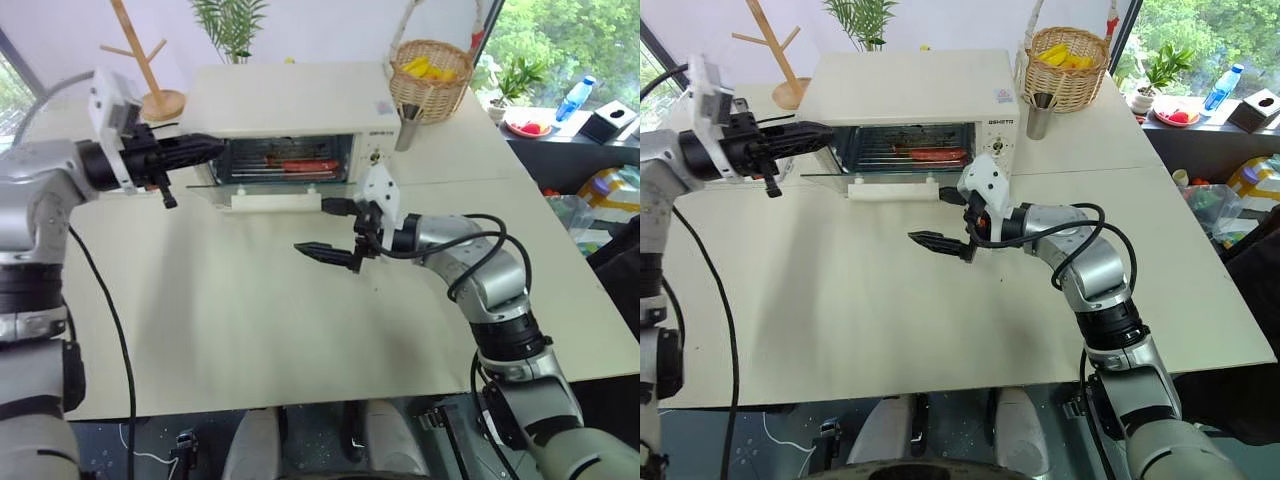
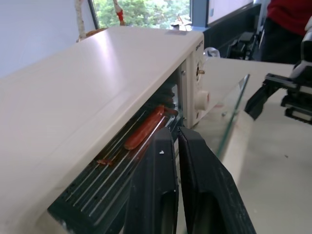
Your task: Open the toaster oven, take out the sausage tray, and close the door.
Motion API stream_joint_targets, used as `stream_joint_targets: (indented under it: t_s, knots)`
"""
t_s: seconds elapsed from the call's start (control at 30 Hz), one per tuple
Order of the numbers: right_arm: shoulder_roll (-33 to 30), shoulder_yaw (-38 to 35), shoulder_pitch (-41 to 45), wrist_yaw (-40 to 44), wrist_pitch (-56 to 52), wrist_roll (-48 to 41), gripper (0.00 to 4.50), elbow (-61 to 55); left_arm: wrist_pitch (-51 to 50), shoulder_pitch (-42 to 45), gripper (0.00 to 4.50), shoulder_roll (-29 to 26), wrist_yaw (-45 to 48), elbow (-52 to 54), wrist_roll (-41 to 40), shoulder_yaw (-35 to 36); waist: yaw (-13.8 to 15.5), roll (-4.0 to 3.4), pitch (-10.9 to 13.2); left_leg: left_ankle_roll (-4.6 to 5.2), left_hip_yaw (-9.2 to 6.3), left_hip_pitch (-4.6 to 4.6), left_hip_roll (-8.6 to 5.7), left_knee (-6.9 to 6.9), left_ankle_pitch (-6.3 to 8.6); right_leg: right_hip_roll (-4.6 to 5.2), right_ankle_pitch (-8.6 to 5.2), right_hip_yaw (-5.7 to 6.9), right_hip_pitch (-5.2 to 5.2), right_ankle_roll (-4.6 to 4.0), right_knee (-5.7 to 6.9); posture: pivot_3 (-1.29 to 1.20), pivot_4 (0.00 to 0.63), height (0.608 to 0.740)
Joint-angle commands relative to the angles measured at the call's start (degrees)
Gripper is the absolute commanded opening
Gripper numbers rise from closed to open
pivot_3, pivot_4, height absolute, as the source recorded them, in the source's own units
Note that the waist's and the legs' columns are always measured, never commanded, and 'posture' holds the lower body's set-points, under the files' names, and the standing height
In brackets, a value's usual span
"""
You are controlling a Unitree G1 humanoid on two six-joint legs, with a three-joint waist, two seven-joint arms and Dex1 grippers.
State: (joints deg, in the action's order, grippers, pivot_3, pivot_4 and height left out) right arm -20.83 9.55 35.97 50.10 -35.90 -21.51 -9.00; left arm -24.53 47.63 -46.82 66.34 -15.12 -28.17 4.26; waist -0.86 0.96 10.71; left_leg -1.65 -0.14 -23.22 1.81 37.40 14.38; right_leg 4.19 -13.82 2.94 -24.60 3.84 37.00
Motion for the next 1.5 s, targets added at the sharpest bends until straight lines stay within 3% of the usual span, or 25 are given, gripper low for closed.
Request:
stream_joint_targets:
  t_s: [0.03,0.43,0.73,1.03,1.27,1.5]
  knots:
    - [1.0,0.1,0.6,-0.6,0.8,-1.2,4.5,-3.5,4.2,2.3,0.04,0.5,1.5,-2.2,3.1,-1.1,-0.1,0.0,0.0,0.0,0.0,0.0,0.0,0.0,0.0,-0.01,0.0,-0.01,0.0,0.0,0.0,0.0,0.15,0.734]
    - [0.2,-0.4,-0.8,-3.3,-0.6,-1.0,4.5,-5.9,15.6,1.0,0.04,1.8,7.0,-11.1,11.8,-5.6,0.0,0.0,0.0,0.0,0.0,0.0,0.02,0.0,0.0,-0.03,0.0,-0.02,0.0,0.0,0.0,0.0,0.15,0.734]
    - [-10.3,-3.3,-8.4,-6.4,-5.6,1.0,4.5,-12.8,15.5,2.6,0.04,3.6,8.0,-13.4,12.4,-5.1,0.4,0.03,0.0,0.0,-0.01,-0.05,0.01,0.08,0.0,0.0,0.0,-0.01,0.01,0.0,-0.01,0.0,0.15,0.734]
    - [-21.3,-12.2,-18.6,-4.3,-9.7,-4.8,4.5,-25.9,11.6,-4.8,0.04,5.3,7.4,-6.2,10.7,-4.3,0.3,0.04,0.0,0.01,-0.01,0.0,0.01,0.09,0.0,0.02,-0.01,-0.01,0.05,0.02,-0.01,0.0,0.15,0.734]
    - [-22.5,-14.4,-18.0,-5.9,-10.3,-6.7,4.5,-27.2,8.3,-13.6,0.04,7.4,4.0,1.1,9.9,-4.1,1.1,0.08,0.0,0.01,-0.04,-0.05,-0.01,0.19,0.0,0.06,-0.01,-0.01,0.09,0.02,-0.02,0.0,0.15,0.734]
    - [-21.3,-11.8,-14.8,-8.0,-8.4,-5.5,4.5,-25.5,7.0,-18.3,0.04,9.7,0.2,2.3,10.8,-4.4,1.5,0.08,0.0,0.01,-0.04,-0.06,0.0,0.28,0.01,0.05,-0.01,0.0,0.09,0.02,-0.02,0.0,0.15,0.734]
